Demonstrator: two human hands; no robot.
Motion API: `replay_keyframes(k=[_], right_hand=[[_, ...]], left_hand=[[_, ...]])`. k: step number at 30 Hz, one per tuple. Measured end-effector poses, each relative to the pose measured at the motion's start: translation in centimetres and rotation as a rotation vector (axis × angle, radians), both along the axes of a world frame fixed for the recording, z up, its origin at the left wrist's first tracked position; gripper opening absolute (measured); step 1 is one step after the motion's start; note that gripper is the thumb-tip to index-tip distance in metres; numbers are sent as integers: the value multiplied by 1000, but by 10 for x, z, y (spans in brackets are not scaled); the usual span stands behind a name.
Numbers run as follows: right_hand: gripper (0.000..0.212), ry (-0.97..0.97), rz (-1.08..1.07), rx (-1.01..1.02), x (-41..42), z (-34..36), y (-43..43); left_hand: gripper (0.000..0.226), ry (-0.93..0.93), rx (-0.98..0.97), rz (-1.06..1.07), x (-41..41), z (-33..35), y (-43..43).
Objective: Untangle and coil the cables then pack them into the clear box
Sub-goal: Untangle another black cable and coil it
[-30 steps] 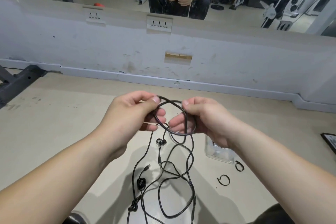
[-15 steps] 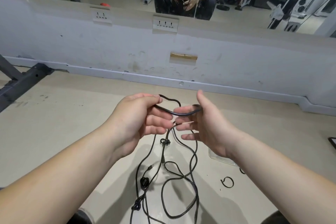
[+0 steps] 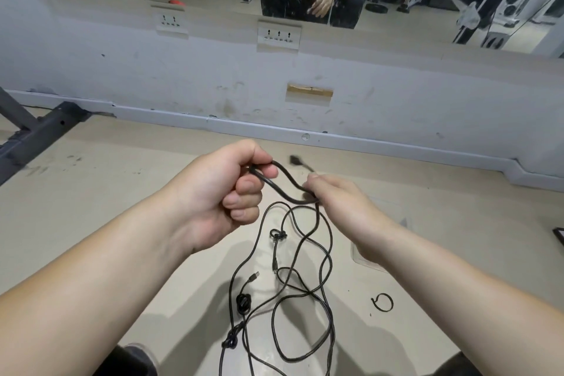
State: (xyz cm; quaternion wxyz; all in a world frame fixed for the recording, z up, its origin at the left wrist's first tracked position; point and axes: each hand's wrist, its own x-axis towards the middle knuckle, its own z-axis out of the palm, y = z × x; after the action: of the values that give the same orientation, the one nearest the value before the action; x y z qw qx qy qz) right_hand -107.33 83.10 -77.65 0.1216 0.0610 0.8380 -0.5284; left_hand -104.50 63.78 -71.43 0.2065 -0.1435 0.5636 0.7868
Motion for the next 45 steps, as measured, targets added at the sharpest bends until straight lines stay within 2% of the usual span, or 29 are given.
replay_keyframes(k=[3, 5, 8, 10, 12, 14, 18, 20, 22, 23, 26, 28, 32, 33, 35, 37, 38, 39, 41, 43, 45], right_hand=[[59, -320, 151, -289, 8, 8, -6], [64, -400, 176, -382, 9, 11, -10], [48, -451, 127, -494, 10, 19, -13], [40, -465, 20, -527, 11, 24, -16], [36, -441, -92, -556, 8, 27, -19], [36, -411, -175, -621, 0, 31, -20], [40, -437, -289, -870, -20, 44, -19], [44, -440, -317, -942, -27, 45, -18], [47, -379, -340, -897, -34, 41, -16], [50, -336, -327, -809, -37, 39, -14], [74, -257, -170, -389, -38, 27, -8], [85, -248, 31, -222, -30, 19, -5], [93, -362, 602, -124, -4, 10, 2], [91, -373, 675, -92, 1, 10, 6], [69, -308, 763, 53, 11, 8, 17], [40, -232, 812, 338, 17, 2, 27], [32, -231, 791, 434, 20, -1, 29], [31, -249, 743, 427, 21, -3, 28], [30, -260, 606, 217, 21, -3, 23], [29, -148, 450, -6, 16, 4, 16], [30, -62, 298, -234, 8, 11, 11]], left_hand=[[14, 6, 83, 86, -4, -1, -1], [11, 21, 126, 179, -8, -4, -1], [24, 26, 171, 343, -13, -11, -4], [31, 10, 131, 347, -12, -19, -1], [25, -7, -36, 259, -5, -32, 7], [28, 0, -233, 89, 1, -47, 18], [38, 56, -474, -430, 14, -66, 33], [31, 99, -624, -629, 21, -74, 32], [16, 162, -749, -736, 25, -80, 28], [18, 181, -763, -732, 25, -79, 26], [19, 194, -597, -523, 18, -66, 28], [19, 208, -456, -313, 10, -52, 29], [18, 183, -164, 40, -10, -25, 22], [18, 159, -105, 102, -15, -20, 20], [20, 105, 32, 197, -24, -12, 14], [27, 74, 185, 263, -29, -8, 7], [30, 77, 238, 288, -31, -7, 4], [31, 84, 261, 314, -32, -8, 1], [29, 68, 193, 337, -31, -13, -1], [24, 32, -9, 269, -26, -22, 2], [19, 54, -279, 51, -15, -34, 8]])
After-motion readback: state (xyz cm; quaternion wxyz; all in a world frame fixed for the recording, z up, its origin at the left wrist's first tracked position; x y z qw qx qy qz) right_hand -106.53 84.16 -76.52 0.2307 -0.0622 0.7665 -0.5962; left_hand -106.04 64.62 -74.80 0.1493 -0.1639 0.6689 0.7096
